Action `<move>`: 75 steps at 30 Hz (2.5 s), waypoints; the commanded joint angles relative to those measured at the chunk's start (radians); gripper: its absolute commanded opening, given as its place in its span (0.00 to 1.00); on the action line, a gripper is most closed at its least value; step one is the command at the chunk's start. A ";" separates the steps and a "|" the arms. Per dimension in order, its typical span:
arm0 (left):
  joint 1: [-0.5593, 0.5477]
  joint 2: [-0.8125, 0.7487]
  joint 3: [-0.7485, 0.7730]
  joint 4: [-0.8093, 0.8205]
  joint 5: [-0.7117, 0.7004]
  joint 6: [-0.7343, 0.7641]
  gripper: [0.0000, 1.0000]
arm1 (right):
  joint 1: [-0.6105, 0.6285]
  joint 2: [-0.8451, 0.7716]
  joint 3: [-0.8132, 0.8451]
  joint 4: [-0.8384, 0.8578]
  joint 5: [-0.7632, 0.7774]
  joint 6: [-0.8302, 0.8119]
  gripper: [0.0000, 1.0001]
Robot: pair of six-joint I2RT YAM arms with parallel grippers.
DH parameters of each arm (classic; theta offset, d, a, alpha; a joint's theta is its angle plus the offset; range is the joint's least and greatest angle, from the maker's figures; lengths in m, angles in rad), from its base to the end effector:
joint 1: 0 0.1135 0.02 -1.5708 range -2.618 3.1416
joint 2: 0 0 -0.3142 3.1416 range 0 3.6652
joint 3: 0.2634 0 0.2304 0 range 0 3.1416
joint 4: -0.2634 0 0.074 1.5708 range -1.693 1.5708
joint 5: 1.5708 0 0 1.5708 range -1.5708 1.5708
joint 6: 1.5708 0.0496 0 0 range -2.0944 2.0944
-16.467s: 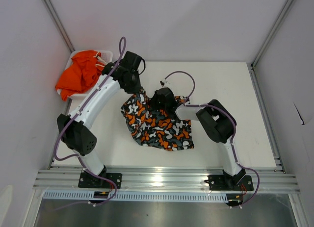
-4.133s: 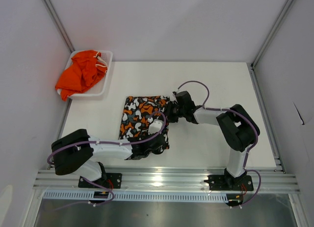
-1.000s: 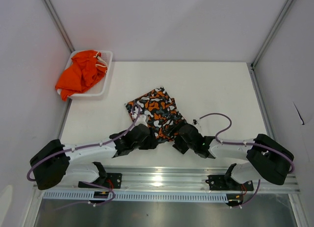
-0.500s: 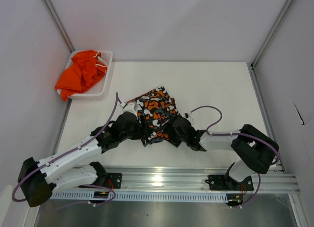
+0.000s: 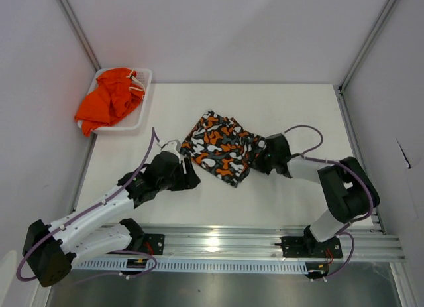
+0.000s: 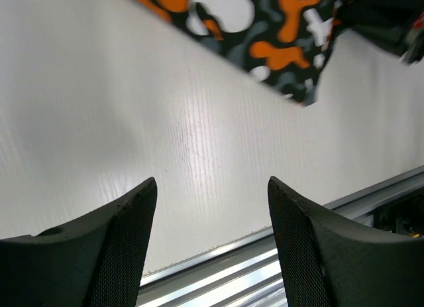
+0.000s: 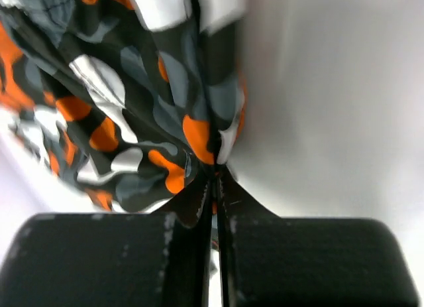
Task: Fold and stack the shorts
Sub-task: Fold the shorts, then neatly place the folded shorts to the corner
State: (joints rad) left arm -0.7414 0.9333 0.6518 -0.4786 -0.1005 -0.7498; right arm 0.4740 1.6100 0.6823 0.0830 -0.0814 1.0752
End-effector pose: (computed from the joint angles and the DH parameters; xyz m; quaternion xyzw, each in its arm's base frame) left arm 0.1160 -0.0995 0.2768 -0.0237 0.9177 -0.2333 0.3207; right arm 0.2612 0.1385 0.1931 0.2628 0.8964 0.2754 0.2270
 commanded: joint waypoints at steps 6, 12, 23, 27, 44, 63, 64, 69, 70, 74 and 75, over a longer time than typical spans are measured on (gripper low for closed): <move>0.014 0.001 -0.018 0.043 0.025 0.036 0.70 | -0.327 0.172 0.474 -0.532 -0.014 -0.598 0.24; 0.014 0.016 -0.014 0.034 0.039 0.038 0.70 | -0.344 0.238 0.661 -0.658 0.248 -0.580 0.61; 0.046 -0.030 -0.006 -0.028 -0.022 0.050 0.70 | -0.101 0.105 0.678 -0.580 0.221 -0.695 0.75; 0.068 -0.021 0.003 -0.052 -0.034 0.050 0.70 | 0.004 0.246 0.856 -0.627 0.265 -0.693 0.78; 0.088 -0.025 0.002 -0.066 -0.034 0.073 0.70 | 0.115 0.729 1.298 -0.764 0.348 -0.727 0.80; 0.089 0.041 -0.034 0.066 0.057 0.081 0.70 | 0.133 0.087 0.382 -0.776 0.480 -0.686 0.80; 0.089 0.058 -0.034 0.072 0.068 0.081 0.70 | 0.135 0.064 0.366 -0.778 0.480 -0.683 0.80; 0.088 0.049 -0.030 0.060 0.064 0.087 0.69 | 0.161 -0.025 0.410 -0.836 0.541 -0.635 0.99; 0.088 0.042 -0.032 0.055 0.058 0.086 0.70 | 0.169 -0.036 0.428 -0.847 0.558 -0.621 0.99; 0.088 0.006 -0.047 0.058 0.067 0.083 0.70 | 0.224 -0.042 0.529 -0.826 0.569 -0.623 0.99; 0.088 0.002 -0.050 0.057 0.065 0.081 0.70 | 0.236 -0.038 0.539 -0.795 0.557 -0.638 1.00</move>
State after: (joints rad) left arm -0.6601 0.9695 0.6106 -0.4438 -0.0486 -0.6807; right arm 0.6720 1.6054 1.1439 -0.7528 0.4400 0.4294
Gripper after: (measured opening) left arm 0.701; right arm 0.993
